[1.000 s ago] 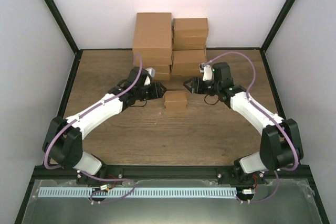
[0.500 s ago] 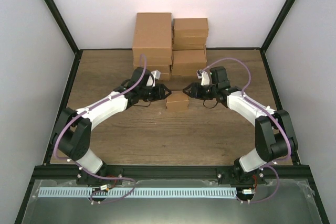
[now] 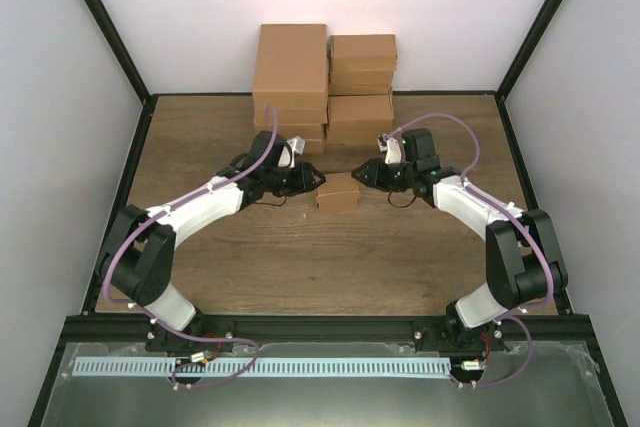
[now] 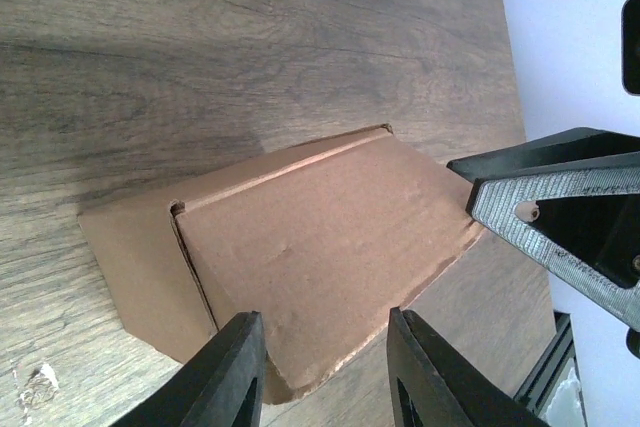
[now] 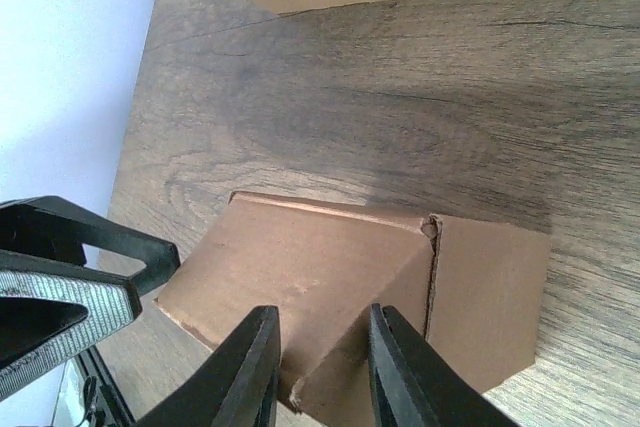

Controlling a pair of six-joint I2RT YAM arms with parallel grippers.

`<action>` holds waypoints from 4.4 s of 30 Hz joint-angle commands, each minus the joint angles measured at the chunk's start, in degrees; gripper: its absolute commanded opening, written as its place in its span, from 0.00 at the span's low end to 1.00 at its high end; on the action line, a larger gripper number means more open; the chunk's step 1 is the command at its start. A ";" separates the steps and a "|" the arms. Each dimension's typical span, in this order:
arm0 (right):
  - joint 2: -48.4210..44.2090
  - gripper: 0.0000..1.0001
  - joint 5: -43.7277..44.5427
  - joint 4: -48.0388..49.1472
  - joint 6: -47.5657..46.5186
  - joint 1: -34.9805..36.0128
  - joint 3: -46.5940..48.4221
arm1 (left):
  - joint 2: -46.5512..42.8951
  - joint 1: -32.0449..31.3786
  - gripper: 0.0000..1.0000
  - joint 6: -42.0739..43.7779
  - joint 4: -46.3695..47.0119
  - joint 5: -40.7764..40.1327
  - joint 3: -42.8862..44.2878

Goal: Fold the paper box

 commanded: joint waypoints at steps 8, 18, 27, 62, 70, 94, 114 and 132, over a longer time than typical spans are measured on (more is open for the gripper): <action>1.85 0.23 -1.01 0.89 -0.50 -0.20 -3.58 | 1.54 -0.11 0.34 -0.77 2.22 1.79 -2.09; 2.32 0.24 -0.32 1.65 -2.13 -0.18 -5.59 | 1.38 -0.15 0.33 0.27 1.94 0.97 -2.65; -0.85 0.42 2.43 -3.84 -5.13 -0.20 1.41 | -1.91 -0.03 0.42 4.53 -5.54 -4.52 3.09; 14.83 0.01 -22.99 18.66 0.78 -2.23 -2.21 | 8.01 0.98 0.04 -2.24 18.64 10.37 -7.42; 8.58 0.01 -21.81 12.66 -1.14 -2.28 1.60 | 1.46 1.48 0.04 0.65 11.74 8.23 -4.26; 10.57 0.01 -21.16 14.72 1.37 -4.54 1.18 | 2.78 2.65 0.04 3.34 8.61 6.68 -3.93; 8.66 0.03 -14.86 10.52 -1.40 -4.56 -0.51 | 0.21 2.58 0.17 10.35 0.39 1.25 -3.80; -9.55 0.95 -3.16 1.52 -7.16 -4.52 -4.14 | -4.58 -2.79 1.00 38.64 -6.21 -12.62 0.20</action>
